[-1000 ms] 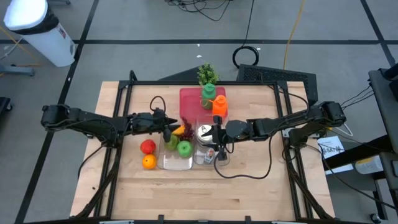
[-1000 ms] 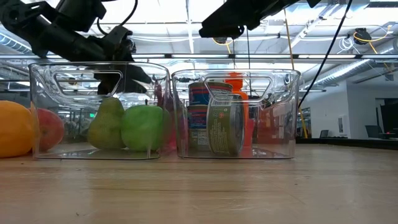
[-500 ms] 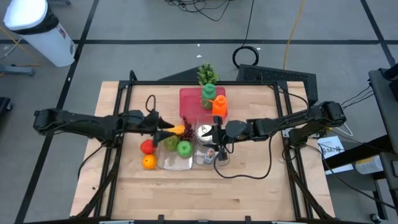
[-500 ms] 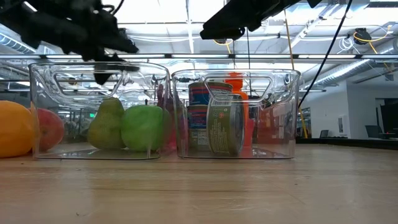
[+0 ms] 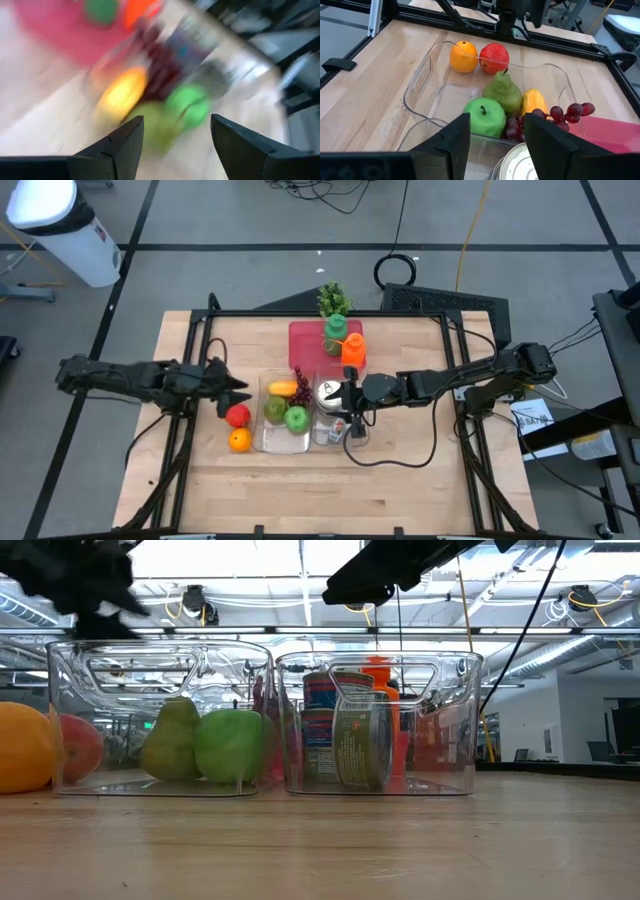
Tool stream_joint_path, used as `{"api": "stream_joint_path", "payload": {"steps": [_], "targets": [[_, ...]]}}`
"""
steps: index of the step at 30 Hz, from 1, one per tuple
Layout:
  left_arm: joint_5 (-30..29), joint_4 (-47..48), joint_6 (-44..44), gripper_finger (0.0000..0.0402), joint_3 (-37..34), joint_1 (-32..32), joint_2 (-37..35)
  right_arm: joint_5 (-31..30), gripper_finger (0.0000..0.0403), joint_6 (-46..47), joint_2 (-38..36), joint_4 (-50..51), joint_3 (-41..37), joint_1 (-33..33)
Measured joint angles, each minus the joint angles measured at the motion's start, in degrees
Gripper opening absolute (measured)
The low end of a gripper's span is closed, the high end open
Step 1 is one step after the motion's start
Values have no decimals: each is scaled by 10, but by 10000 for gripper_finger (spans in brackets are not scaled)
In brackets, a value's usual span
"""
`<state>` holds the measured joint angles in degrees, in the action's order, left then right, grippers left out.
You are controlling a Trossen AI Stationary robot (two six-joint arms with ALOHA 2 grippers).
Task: Pick & Place Food Item
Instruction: Put the red apple into the left transparent bin
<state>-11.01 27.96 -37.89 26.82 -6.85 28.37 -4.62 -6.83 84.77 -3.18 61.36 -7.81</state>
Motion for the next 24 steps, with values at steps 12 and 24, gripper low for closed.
{"api": "stream_joint_path", "payload": {"steps": [12, 24], "targets": [[-6, 198, -276, 241, 3, -98, 88, 0, 169, 4, 0, 0, 0, 0], [-5, 181, -342, 241, 4, -129, 208, 0, 169, 4, 0, 0, 0, 0]]}}
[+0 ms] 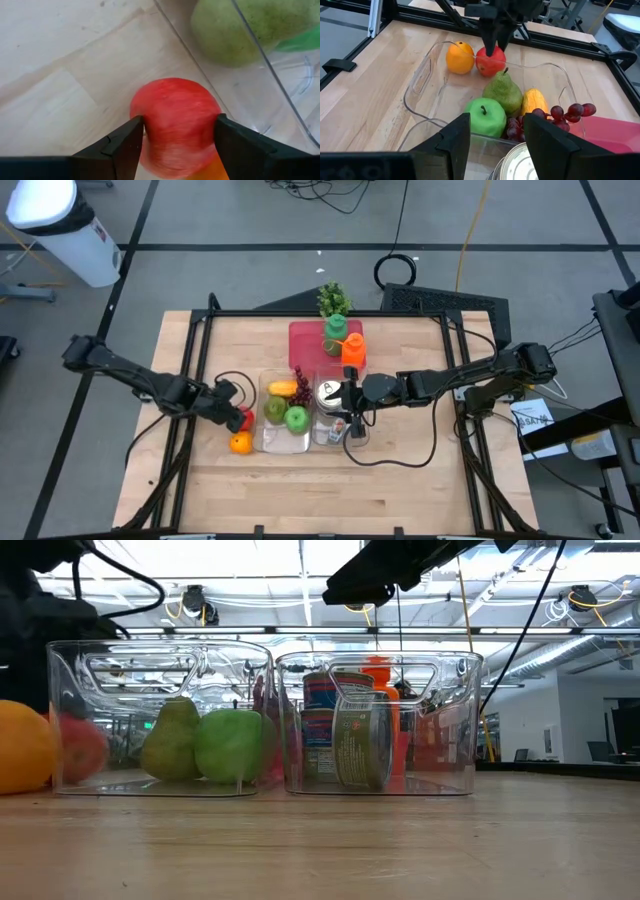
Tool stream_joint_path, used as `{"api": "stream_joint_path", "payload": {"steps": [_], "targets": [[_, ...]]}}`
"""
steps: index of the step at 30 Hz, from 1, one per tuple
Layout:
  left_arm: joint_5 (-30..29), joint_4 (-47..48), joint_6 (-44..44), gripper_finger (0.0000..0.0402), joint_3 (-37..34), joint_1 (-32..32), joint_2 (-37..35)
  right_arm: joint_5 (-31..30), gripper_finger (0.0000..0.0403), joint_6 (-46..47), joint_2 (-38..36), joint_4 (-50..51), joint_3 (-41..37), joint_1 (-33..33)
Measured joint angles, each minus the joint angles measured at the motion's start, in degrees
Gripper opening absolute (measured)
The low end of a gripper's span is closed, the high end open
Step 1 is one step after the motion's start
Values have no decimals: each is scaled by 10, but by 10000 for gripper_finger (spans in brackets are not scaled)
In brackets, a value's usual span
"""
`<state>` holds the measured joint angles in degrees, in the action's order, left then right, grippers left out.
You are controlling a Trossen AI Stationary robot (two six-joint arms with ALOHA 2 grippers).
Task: Pick & Place Food Item
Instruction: Put the red apple into the left transparent bin
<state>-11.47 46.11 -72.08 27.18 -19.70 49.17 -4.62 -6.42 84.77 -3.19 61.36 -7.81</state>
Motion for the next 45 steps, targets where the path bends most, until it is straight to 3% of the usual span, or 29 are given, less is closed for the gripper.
{"api": "stream_joint_path", "payload": {"steps": [8, 21, 25, 33, 38, 45], "targets": [[13, -14, 30, 241, 3, 0, 59, 0, 169, 0, 0, 0, 0, 0], [49, -29, 60, 241, 2, 0, 71, 0, 169, 3, 0, 0, 0, 0], [24, -11, 57, 235, 3, -1, 71, 0, 169, 3, 0, 0, 0, 0], [-93, 41, 56, 174, 0, 10, 71, 0, 169, 2, 0, -8, 0, 0], [-152, 54, 61, 172, -3, 19, 72, 0, 169, 2, 0, -13, 0, 0], [-171, 72, 55, 168, -3, 41, 72, 0, 169, 2, 0, -13, 0, 0]]}}
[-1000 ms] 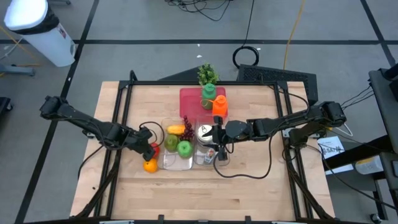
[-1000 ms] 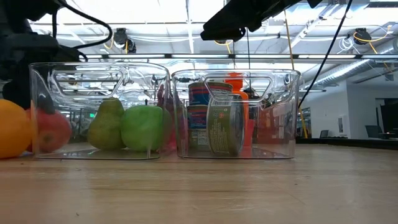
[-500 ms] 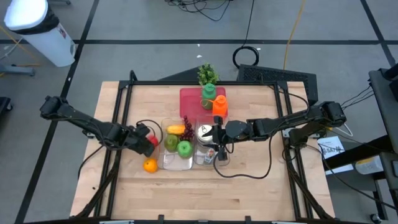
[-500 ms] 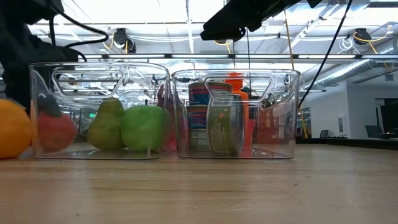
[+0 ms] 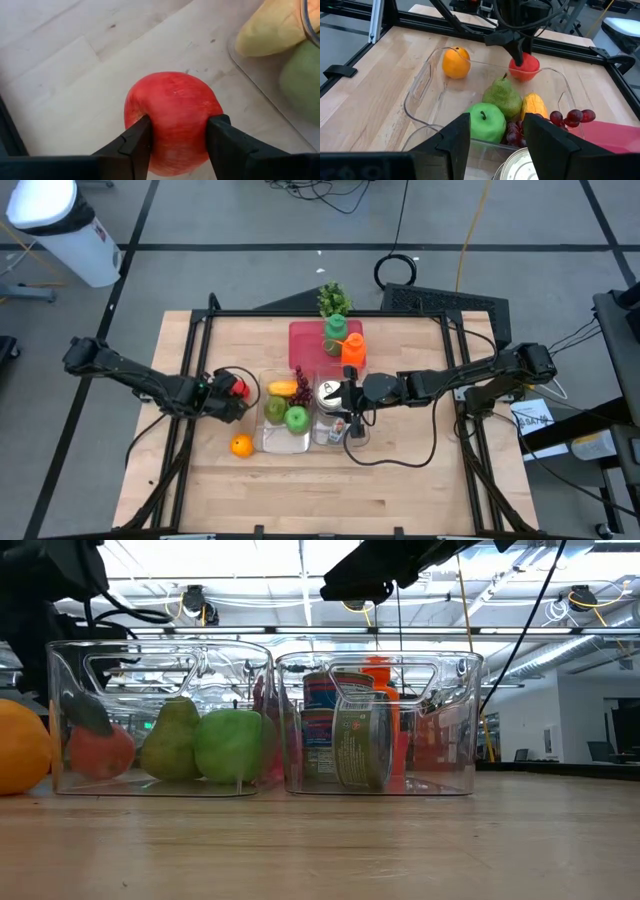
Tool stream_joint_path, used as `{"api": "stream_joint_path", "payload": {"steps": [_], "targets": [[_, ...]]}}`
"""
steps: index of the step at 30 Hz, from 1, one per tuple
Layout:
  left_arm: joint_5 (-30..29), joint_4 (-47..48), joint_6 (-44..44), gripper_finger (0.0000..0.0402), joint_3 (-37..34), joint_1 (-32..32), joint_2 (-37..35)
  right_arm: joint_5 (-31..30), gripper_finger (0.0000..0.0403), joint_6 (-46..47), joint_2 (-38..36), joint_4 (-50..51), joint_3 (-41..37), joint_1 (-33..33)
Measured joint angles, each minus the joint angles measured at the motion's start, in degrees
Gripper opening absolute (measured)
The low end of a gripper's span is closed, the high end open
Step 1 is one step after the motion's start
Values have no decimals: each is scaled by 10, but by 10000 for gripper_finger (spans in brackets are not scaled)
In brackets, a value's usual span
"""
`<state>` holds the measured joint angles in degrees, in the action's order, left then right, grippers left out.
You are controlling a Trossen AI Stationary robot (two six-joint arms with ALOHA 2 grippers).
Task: Pick & Place Food Item
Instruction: Put the red apple into the left transparent bin
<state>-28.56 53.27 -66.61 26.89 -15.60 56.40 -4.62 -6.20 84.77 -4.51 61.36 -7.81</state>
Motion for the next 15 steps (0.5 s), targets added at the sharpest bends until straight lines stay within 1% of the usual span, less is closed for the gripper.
{"api": "stream_joint_path", "payload": {"steps": [3, 7, 15], "targets": [[0, 1, 11, 167, 5, 3, 0, 0, 169, 0, 0, 0, 0, 0], [-1, 8, 47, 166, 26, 2, 0, 0, 169, -1, 0, 0, 0, 0], [-28, 45, 147, 165, 128, 2, 0, 0, 169, -5, 15, -7, 0, 1]]}}
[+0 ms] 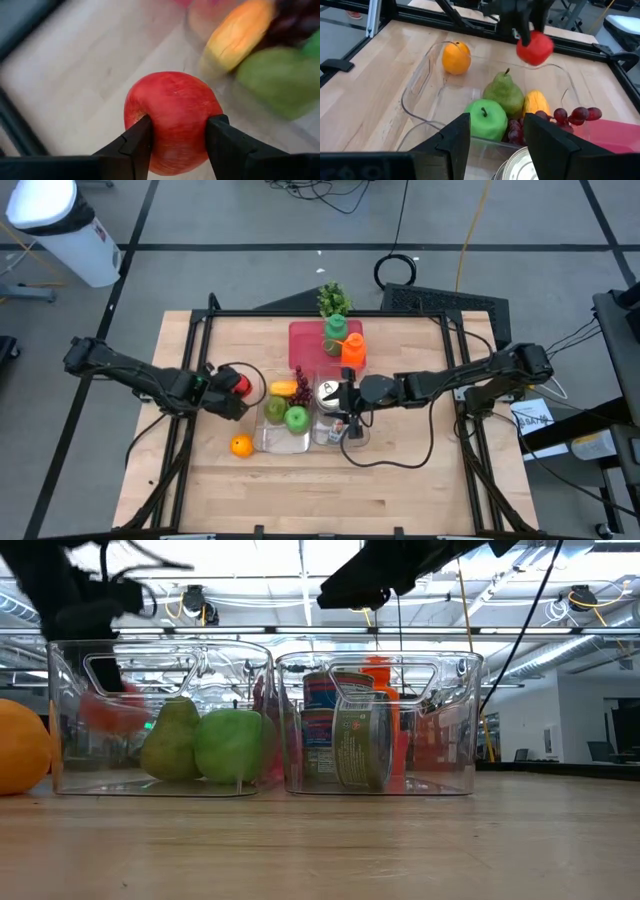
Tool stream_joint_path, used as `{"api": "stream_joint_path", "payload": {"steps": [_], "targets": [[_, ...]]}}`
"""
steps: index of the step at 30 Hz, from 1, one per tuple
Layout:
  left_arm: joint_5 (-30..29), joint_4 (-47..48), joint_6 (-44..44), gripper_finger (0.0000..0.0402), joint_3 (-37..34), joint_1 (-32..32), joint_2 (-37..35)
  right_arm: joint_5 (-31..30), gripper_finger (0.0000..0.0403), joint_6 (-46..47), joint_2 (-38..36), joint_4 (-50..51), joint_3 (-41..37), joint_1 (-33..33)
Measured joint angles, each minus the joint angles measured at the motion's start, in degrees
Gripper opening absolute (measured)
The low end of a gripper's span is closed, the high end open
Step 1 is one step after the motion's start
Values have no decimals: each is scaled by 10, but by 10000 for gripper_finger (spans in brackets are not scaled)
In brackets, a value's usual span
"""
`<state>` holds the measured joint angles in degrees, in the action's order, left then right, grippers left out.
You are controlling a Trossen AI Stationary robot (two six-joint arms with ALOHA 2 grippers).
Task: Pick & Place Food Item
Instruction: Put the red apple into the left transparent bin
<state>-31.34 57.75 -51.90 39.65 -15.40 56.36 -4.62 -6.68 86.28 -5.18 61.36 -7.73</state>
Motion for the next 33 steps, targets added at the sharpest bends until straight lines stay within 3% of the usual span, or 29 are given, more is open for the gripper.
{"api": "stream_joint_path", "payload": {"steps": [4, 7, 15, 19, 23, 28, 33], "targets": [[-17, -12, 103, 165, 47, -2, 0, 0, 169, -1, 15, -9, 0, 5], [-18, -36, 232, 165, 69, -16, 10, 0, 169, -2, 17, -3, -1, 12], [-53, -90, 476, 165, 132, -55, 119, 1, 169, -2, 16, -17, 0, 25], [-108, -86, 510, 165, 171, -70, 191, 0, 169, -2, 16, -44, -5, 25], [-155, -83, 528, 165, 218, -87, 249, 0, 169, -26, 16, -135, -46, 28], [-249, -87, 529, 165, 278, -121, 290, -22, 169, -13, 16, -252, -110, 47], [-332, -132, 554, 165, 288, -151, 307, -58, 169, -22, 16, -302, -147, 69]]}}
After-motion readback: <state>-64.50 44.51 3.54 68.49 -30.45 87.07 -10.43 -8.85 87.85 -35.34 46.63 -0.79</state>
